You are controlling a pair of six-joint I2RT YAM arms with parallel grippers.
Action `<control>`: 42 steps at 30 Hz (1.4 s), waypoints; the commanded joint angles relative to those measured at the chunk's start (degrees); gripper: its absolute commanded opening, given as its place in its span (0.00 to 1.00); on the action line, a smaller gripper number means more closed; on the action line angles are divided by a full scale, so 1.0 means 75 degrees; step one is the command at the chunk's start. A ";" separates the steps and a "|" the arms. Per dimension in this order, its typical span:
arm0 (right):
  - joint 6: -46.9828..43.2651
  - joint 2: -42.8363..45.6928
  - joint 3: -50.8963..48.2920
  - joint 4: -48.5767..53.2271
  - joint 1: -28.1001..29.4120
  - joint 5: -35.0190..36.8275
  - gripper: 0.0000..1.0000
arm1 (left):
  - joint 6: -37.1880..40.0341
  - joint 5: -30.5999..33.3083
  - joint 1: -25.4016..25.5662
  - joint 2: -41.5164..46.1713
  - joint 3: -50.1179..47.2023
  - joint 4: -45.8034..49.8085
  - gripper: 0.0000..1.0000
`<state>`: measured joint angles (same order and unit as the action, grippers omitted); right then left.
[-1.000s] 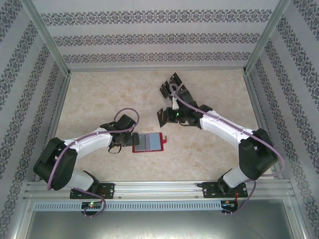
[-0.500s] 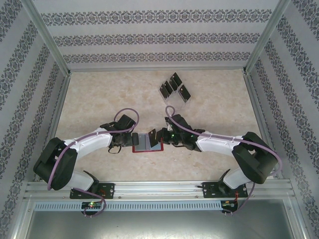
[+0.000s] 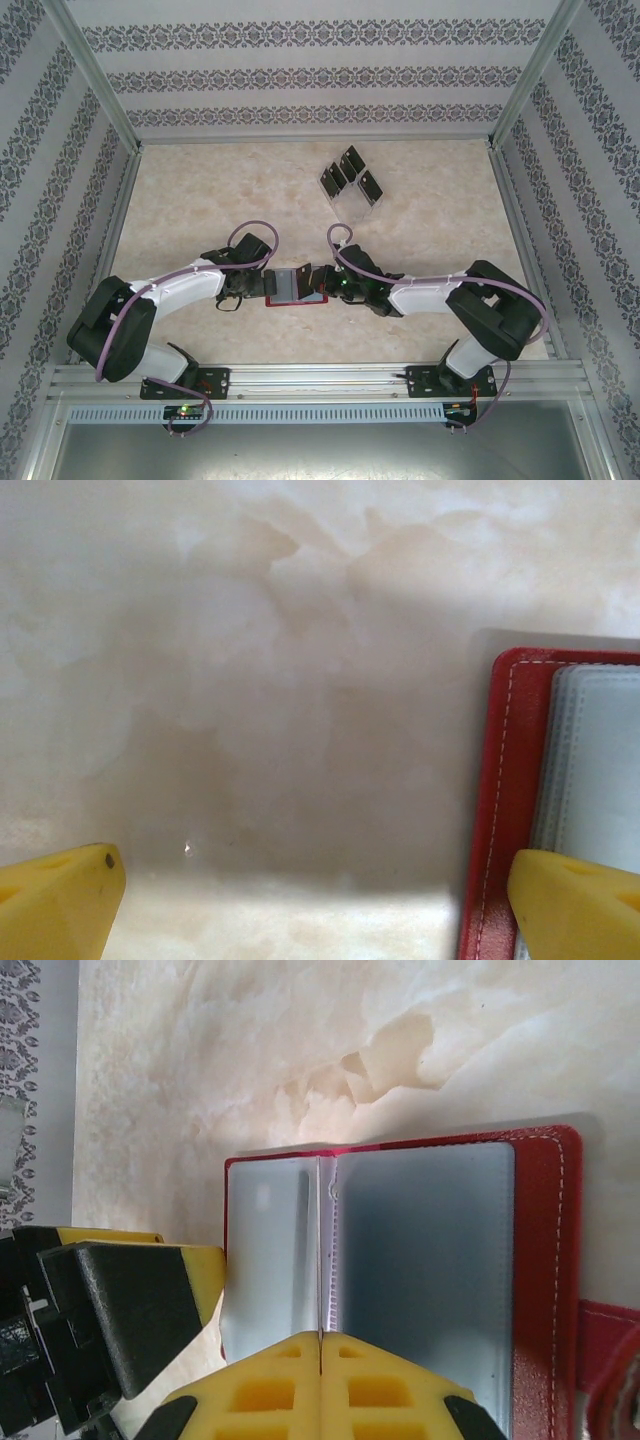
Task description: Put the credit cards into the card holder
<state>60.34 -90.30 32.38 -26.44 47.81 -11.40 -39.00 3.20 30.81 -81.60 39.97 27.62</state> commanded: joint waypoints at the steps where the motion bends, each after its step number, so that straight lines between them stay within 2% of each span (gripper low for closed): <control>1: 0.0150 -0.0106 -0.0063 -0.0498 0.0127 0.0255 0.00 | 0.0062 0.0100 0.0112 0.0000 -0.0121 0.0138 0.99; 26: 0.0570 -0.0950 -0.0074 -0.1289 0.0271 0.0134 0.00 | 0.0057 0.0123 0.0111 0.0131 -0.0144 0.0217 0.99; 42: 0.0206 -0.1192 -0.0338 -0.1207 0.0234 0.0394 0.00 | 0.0139 0.0150 0.0122 0.0170 -0.0054 0.0337 0.99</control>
<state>63.94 -98.06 31.27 -36.69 49.01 -10.02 -39.00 3.27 30.81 -81.14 39.22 28.01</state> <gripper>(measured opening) 0.065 0.988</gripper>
